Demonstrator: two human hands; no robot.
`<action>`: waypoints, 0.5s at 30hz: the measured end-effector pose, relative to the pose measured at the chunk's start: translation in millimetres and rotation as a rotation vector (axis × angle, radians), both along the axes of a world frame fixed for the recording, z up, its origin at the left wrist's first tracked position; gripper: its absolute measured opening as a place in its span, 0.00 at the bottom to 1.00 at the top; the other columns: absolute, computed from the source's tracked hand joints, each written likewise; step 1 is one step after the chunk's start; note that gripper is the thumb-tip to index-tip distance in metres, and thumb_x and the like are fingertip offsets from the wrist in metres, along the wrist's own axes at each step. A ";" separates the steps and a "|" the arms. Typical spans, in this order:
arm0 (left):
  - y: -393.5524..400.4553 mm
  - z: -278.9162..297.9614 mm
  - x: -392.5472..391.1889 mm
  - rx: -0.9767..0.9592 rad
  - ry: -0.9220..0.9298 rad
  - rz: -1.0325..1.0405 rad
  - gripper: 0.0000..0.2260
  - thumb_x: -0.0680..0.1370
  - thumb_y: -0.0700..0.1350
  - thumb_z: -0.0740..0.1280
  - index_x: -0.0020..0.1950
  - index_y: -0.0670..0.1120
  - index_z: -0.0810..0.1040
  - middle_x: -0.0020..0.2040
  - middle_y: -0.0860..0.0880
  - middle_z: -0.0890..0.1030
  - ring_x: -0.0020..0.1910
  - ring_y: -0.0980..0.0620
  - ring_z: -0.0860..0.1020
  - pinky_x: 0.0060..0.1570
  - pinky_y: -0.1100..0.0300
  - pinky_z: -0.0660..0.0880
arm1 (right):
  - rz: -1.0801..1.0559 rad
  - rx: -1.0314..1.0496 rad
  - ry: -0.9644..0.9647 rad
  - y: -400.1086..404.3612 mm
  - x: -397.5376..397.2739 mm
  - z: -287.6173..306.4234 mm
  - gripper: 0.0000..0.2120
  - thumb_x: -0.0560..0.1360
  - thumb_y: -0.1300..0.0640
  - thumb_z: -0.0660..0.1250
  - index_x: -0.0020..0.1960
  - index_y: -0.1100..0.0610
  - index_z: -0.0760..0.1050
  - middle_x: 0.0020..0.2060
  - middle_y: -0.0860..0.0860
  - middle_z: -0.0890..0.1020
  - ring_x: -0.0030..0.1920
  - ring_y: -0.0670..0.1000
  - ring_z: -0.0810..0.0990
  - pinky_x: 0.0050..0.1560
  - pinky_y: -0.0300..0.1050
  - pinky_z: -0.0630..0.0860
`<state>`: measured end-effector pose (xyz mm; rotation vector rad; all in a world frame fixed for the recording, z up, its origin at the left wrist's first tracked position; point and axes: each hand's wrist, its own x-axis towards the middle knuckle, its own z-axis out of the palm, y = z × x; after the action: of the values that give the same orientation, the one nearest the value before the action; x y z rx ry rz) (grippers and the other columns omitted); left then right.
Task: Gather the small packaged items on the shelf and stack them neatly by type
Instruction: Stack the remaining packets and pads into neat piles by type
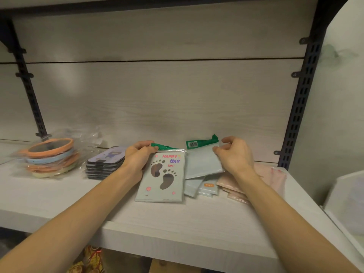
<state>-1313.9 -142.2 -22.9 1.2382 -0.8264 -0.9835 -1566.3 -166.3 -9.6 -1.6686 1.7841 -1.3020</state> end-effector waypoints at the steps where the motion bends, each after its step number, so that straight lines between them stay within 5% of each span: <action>1: -0.2 -0.1 -0.2 -0.004 0.001 0.006 0.12 0.78 0.36 0.71 0.61 0.43 0.79 0.56 0.35 0.84 0.45 0.41 0.83 0.48 0.48 0.82 | -0.004 -0.014 -0.014 0.3 -0.8 1.4 0.19 0.73 0.51 0.73 0.63 0.51 0.78 0.50 0.48 0.85 0.54 0.55 0.82 0.55 0.47 0.77; 8: -4.3 -1.7 0.7 0.002 0.018 0.047 0.13 0.78 0.36 0.71 0.62 0.42 0.78 0.55 0.35 0.84 0.49 0.38 0.84 0.47 0.49 0.82 | 0.181 -0.003 -0.533 11.2 -3.3 25.3 0.22 0.68 0.59 0.77 0.61 0.55 0.77 0.45 0.53 0.86 0.37 0.52 0.83 0.34 0.43 0.77; 15: -6.1 2.3 3.7 0.057 0.115 0.007 0.17 0.76 0.37 0.73 0.64 0.42 0.78 0.53 0.37 0.85 0.53 0.38 0.85 0.50 0.47 0.83 | 0.413 -0.082 -0.416 34.8 31.3 30.5 0.22 0.66 0.51 0.78 0.58 0.51 0.78 0.44 0.48 0.87 0.47 0.50 0.86 0.53 0.53 0.82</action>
<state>-1310.3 -148.4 -20.5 1.2200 -0.7079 -1.0682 -1535.1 -131.6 20.8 -1.5546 1.0958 -1.4097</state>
